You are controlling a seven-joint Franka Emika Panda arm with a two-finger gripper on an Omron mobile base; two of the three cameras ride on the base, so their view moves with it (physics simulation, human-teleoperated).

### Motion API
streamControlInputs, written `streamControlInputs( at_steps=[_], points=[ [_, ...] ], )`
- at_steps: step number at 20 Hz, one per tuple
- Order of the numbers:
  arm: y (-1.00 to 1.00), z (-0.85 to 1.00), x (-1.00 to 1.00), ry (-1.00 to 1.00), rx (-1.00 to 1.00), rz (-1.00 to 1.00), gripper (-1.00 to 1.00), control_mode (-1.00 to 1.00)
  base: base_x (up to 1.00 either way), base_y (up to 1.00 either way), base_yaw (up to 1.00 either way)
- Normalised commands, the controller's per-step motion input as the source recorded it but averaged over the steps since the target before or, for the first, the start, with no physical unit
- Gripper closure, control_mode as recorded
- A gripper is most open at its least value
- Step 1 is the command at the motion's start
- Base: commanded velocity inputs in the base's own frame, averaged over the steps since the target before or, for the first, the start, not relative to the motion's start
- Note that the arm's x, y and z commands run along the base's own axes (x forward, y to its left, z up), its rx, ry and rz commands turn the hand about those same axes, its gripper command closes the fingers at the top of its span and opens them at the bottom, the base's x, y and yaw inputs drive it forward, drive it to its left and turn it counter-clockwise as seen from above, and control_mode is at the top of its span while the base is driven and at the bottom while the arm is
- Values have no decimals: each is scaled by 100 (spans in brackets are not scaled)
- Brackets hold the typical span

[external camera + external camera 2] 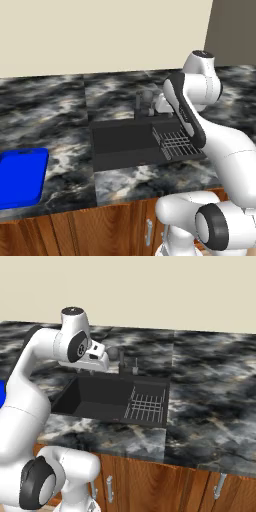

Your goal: Place the bowl with donut and the cupcake onto the tray.

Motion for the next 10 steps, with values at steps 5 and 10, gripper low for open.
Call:
streamControlInputs(
  at_steps=[5, 10],
  points=[
    [0, 0, 0, 0, 0, 0, -100, 100, -21, 0, 0],
    [0, 0, 0, 0, 0, 0, -100, 100, -54, 0, 0]
  ],
)
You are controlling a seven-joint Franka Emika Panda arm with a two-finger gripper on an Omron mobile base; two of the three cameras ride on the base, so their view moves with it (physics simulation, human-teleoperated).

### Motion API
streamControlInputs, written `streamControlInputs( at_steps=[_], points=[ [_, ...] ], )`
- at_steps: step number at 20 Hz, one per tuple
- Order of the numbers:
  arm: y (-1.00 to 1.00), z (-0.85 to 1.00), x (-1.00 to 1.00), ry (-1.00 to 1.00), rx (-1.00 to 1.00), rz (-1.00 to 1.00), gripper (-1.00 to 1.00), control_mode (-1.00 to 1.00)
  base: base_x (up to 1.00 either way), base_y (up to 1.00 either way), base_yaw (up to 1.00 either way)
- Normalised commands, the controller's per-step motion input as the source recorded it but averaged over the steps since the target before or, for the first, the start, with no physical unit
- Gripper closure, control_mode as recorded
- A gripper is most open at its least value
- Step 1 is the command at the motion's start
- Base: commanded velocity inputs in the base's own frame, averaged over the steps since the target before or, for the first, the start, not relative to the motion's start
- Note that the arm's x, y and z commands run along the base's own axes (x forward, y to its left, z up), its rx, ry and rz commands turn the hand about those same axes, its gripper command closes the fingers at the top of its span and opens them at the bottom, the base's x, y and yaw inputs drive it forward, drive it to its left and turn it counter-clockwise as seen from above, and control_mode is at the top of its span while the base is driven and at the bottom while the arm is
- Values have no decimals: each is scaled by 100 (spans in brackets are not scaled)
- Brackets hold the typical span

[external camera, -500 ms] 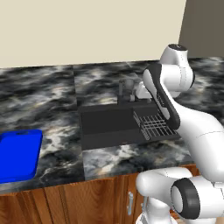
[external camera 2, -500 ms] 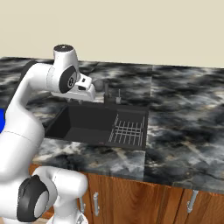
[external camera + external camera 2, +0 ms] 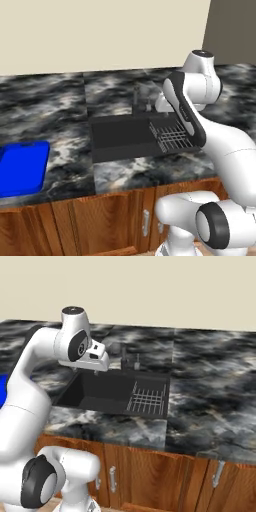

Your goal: Place the bowl with donut and the cupcake onto the tray.

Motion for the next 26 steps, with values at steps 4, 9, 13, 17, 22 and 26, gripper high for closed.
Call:
streamControlInputs(
  at_steps=[4, 9, 13, 17, 22, 26],
  points=[
    [0, 0, 0, 0, 0, 0, -100, 100, -31, 11, 0],
    [0, 0, 0, 0, 0, 0, -100, 100, -2, 64, 0],
    [0, 0, 0, 0, 0, 0, -100, 100, 0, 90, 0],
    [0, 0, 0, 0, 0, 0, -100, 100, 0, 97, 0],
    [0, 0, 0, 0, 0, 0, -100, 100, 0, 100, 0],
    [0, 0, 0, 0, 0, 0, -100, 100, 0, 99, 0]
  ],
)
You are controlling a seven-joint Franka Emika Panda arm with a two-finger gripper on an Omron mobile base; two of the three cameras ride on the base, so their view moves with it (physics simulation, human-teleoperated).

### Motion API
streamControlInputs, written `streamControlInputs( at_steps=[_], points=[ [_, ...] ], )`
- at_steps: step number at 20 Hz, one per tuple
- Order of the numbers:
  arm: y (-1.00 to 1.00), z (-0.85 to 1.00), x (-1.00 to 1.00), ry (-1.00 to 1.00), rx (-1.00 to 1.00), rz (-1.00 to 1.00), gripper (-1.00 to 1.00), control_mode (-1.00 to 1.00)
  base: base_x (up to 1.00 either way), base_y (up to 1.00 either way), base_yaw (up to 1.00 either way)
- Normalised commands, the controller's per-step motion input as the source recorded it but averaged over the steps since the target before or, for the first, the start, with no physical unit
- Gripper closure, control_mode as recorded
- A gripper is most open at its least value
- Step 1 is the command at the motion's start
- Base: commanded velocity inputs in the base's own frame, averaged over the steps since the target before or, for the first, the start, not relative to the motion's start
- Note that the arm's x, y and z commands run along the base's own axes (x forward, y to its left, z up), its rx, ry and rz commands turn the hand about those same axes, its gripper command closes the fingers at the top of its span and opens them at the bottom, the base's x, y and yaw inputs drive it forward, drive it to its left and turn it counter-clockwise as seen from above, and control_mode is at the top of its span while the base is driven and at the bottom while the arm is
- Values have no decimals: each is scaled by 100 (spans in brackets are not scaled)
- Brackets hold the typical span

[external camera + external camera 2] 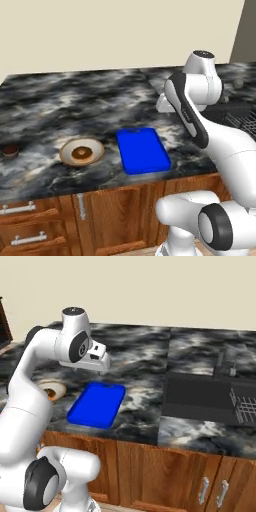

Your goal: Place the bowl with donut and the cupcake onto the tray.

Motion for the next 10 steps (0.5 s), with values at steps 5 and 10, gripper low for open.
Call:
streamControlInputs(
  at_steps=[5, 10],
  points=[
    [0, 0, 0, 0, 0, 0, -100, 100, 0, 93, 0],
    [0, 0, 0, 0, 0, 0, -100, 100, 0, 89, 0]
  ],
)
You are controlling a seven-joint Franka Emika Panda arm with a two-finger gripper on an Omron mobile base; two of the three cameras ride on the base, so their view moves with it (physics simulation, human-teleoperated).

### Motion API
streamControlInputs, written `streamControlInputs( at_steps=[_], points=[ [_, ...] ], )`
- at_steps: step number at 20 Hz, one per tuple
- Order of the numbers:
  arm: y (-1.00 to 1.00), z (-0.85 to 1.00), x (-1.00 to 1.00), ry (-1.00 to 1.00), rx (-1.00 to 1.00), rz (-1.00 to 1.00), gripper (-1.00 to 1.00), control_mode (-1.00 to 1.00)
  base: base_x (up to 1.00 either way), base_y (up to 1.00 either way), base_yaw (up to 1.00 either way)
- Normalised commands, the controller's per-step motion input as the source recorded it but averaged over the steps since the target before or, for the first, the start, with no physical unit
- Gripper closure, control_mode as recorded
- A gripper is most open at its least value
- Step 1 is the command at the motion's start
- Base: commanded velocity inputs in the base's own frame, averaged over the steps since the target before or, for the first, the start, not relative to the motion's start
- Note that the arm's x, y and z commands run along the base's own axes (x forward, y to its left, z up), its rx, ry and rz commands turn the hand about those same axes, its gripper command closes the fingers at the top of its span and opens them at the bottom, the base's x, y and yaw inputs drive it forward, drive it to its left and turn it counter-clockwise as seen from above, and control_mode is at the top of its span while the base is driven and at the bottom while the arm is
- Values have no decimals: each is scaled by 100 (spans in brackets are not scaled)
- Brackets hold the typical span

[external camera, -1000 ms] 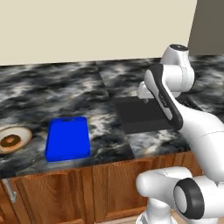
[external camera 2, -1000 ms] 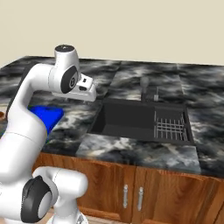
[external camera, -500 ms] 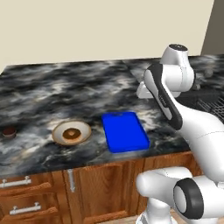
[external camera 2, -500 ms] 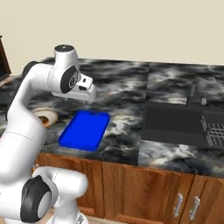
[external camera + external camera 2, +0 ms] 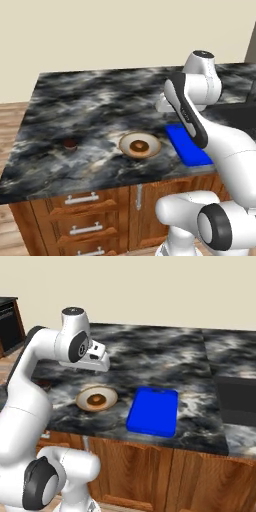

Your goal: Place the bowl with donut and the cupcake onto the tray.

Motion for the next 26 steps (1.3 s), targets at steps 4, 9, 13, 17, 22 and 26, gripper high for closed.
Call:
streamControlInputs(
  at_steps=[4, 9, 13, 17, 22, 26],
  points=[
    [0, 0, 0, 0, 0, 0, -100, 100, 0, 72, 0],
    [0, 0, 0, 0, 0, 0, -100, 100, 1, 28, 0],
    [0, -1, 0, 0, 0, 0, -100, -100, 0, 0, 0],
    [-1, -7, 29, 2, 1, 0, -100, -100, 0, 0, 0],
    [6, -17, 54, 8, 0, 0, -100, -100, 0, 0, 0],
    [39, -26, 42, 9, 0, 0, -100, -100, 0, 0, 0]
  ],
)
